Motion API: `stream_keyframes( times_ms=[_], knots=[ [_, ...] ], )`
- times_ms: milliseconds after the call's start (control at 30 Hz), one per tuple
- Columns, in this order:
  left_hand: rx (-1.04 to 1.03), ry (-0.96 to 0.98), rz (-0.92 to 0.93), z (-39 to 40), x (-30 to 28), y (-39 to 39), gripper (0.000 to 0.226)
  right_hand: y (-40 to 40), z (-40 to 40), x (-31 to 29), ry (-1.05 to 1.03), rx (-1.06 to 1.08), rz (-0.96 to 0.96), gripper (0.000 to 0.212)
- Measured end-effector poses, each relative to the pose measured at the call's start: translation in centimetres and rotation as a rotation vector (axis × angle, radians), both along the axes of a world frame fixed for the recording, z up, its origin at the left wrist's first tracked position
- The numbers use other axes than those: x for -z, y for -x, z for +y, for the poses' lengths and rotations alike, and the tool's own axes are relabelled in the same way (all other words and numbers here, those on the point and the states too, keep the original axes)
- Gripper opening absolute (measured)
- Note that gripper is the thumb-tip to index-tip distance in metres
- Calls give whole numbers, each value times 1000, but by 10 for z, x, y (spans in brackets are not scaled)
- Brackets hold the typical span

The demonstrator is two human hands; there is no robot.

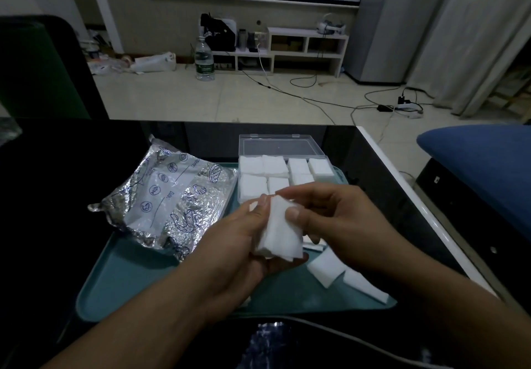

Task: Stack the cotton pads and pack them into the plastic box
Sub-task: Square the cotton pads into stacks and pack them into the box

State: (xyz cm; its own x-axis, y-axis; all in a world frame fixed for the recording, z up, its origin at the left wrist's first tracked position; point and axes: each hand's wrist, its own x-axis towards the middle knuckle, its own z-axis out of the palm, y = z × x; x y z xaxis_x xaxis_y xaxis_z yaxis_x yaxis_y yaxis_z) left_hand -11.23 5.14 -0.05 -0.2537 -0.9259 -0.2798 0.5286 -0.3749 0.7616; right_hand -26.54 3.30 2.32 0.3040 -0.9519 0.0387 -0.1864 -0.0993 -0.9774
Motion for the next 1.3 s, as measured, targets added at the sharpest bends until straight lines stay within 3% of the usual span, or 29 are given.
stream_keyframes(
  times_ms=[233,300,533,1300],
  knots=[
    [98,-5,56,1,0,-4,39,0,-1,15,372,97,379,19],
    [73,-1,39,0,0,-5,40,3,-1,14,397,84,425,23],
    [-2,27,-10,0,2,-6,47,14,10,0,297,-210,520,89],
    [65,46,57,2,2,-5,47,12,4,4,292,-171,474,97]
  ],
)
